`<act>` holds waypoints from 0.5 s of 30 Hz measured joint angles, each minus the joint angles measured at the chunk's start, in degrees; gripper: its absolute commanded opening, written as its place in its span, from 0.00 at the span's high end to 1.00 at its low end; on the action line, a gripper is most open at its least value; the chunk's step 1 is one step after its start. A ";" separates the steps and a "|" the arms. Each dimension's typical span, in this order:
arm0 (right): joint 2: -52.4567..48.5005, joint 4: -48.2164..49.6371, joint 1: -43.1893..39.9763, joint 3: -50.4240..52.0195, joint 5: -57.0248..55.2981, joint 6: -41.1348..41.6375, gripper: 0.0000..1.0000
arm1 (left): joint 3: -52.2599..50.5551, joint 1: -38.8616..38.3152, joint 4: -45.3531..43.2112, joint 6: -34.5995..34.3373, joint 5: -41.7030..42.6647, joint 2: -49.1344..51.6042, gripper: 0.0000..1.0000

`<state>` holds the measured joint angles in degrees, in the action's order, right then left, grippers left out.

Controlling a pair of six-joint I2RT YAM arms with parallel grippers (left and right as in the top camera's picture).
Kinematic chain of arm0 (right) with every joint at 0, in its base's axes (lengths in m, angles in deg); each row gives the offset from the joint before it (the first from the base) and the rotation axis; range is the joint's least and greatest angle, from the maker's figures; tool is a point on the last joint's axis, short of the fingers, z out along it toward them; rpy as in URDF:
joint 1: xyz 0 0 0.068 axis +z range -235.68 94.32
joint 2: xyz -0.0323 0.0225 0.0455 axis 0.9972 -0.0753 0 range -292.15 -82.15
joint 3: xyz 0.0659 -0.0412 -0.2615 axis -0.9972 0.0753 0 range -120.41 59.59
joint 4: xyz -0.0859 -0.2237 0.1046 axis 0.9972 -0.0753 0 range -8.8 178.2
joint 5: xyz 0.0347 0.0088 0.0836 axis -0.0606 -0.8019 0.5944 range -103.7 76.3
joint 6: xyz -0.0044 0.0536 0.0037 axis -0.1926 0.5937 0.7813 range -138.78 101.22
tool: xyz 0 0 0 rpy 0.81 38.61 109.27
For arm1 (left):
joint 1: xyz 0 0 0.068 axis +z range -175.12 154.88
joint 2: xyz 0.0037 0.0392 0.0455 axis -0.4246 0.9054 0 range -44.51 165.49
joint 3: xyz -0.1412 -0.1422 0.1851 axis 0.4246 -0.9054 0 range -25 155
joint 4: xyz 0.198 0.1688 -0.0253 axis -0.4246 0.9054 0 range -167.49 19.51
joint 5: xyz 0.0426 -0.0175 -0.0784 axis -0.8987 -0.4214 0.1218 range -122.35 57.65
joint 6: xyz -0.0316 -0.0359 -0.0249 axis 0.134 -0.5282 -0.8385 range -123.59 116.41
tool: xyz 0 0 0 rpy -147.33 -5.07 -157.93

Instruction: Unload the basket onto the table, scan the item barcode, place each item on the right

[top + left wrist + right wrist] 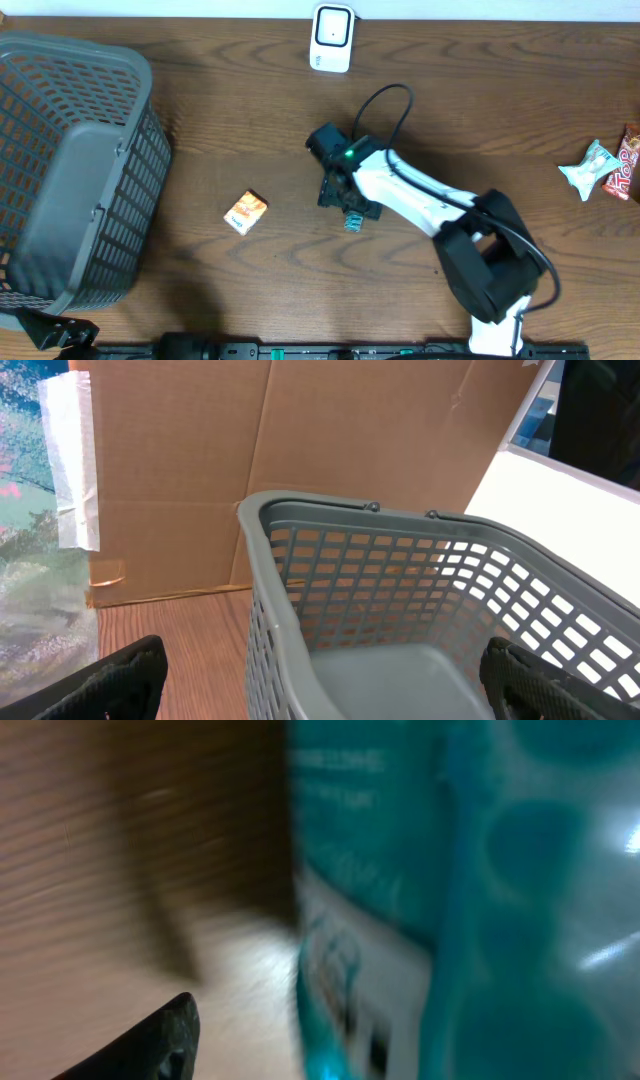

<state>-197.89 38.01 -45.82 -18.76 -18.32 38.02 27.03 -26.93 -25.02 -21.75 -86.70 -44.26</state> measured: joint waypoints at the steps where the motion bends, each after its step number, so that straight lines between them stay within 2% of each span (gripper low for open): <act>1: -0.50 0.04 0.04 0.09 -0.68 0.48 0.39 | 0.00 0.00 0.00 0.00 0.00 0.00 0.00; 10: -1.11 0.39 0.09 -0.04 -7.39 2.21 0.91 | 0.00 0.00 -0.02 -0.02 0.00 0.00 0.00; 12: -1.16 -0.07 0.09 -0.04 -8.31 2.40 0.98 | 0.00 0.00 -0.02 0.00 0.00 0.00 0.00; 15: -1.25 -0.13 0.09 -0.04 -9.70 2.36 0.99 | 0.00 0.00 -0.02 0.00 0.00 0.00 0.00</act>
<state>-199.14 37.88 -45.74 -18.80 -28.02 40.38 27.03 -26.93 -25.04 -21.75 -86.70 -44.26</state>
